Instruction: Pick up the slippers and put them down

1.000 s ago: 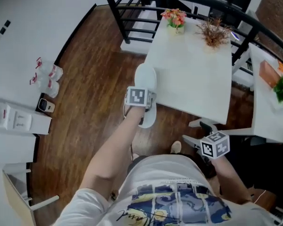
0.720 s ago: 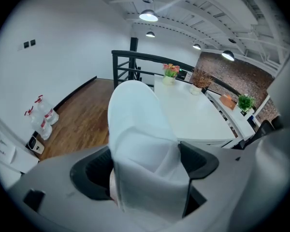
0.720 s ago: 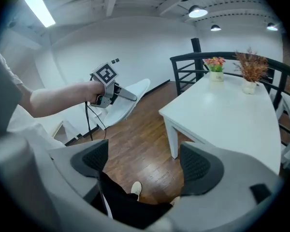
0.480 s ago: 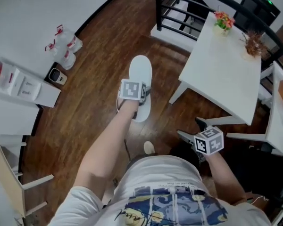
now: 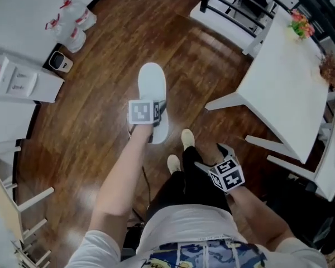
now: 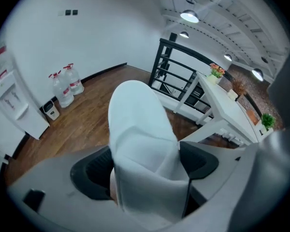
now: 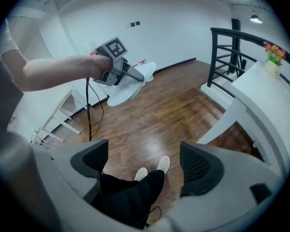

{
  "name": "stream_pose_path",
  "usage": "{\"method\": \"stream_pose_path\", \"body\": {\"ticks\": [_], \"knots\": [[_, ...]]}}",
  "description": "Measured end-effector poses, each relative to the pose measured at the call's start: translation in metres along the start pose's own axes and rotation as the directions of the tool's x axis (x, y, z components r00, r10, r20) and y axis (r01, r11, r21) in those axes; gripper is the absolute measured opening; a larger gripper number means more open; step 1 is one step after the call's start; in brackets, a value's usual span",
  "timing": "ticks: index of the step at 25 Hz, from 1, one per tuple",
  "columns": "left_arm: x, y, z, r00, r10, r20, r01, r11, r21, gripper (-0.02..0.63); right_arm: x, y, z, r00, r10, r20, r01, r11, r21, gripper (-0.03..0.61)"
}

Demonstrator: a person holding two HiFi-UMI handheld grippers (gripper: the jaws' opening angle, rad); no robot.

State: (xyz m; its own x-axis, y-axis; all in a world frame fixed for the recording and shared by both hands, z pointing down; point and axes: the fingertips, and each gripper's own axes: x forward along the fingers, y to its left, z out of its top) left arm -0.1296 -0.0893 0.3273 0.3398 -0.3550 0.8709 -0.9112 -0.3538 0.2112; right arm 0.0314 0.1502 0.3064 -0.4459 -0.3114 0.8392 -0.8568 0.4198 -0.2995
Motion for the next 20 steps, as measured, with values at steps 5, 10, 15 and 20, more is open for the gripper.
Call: {"method": "stream_pose_path", "body": {"ticks": [5, 10, 15, 20], "knots": [[0.111, 0.056, -0.032, 0.999, 0.043, -0.027, -0.046, 0.990, -0.135, 0.420, 0.111, -0.054, 0.001, 0.996, 0.053, -0.071, -0.050, 0.998, 0.042, 0.459], [0.238, 0.101, -0.089, 0.993, 0.074, -0.091, -0.091, 0.974, -0.206, 0.417, 0.253, -0.142, -0.001, 0.990, 0.073, -0.119, -0.062, 0.994, 0.091, 0.459], [0.376, 0.139, -0.146, 0.990, 0.061, -0.129, -0.089, 0.972, -0.219, 0.414, 0.419, -0.254, 0.021, 0.991, 0.023, -0.133, -0.014, 0.998, 0.068, 0.459], [0.489, 0.166, -0.229, 0.979, 0.063, -0.196, -0.106, 0.970, -0.219, 0.354, 0.559, -0.336, 0.012, 0.983, -0.007, -0.186, 0.024, 0.996, 0.087, 0.459]]}}
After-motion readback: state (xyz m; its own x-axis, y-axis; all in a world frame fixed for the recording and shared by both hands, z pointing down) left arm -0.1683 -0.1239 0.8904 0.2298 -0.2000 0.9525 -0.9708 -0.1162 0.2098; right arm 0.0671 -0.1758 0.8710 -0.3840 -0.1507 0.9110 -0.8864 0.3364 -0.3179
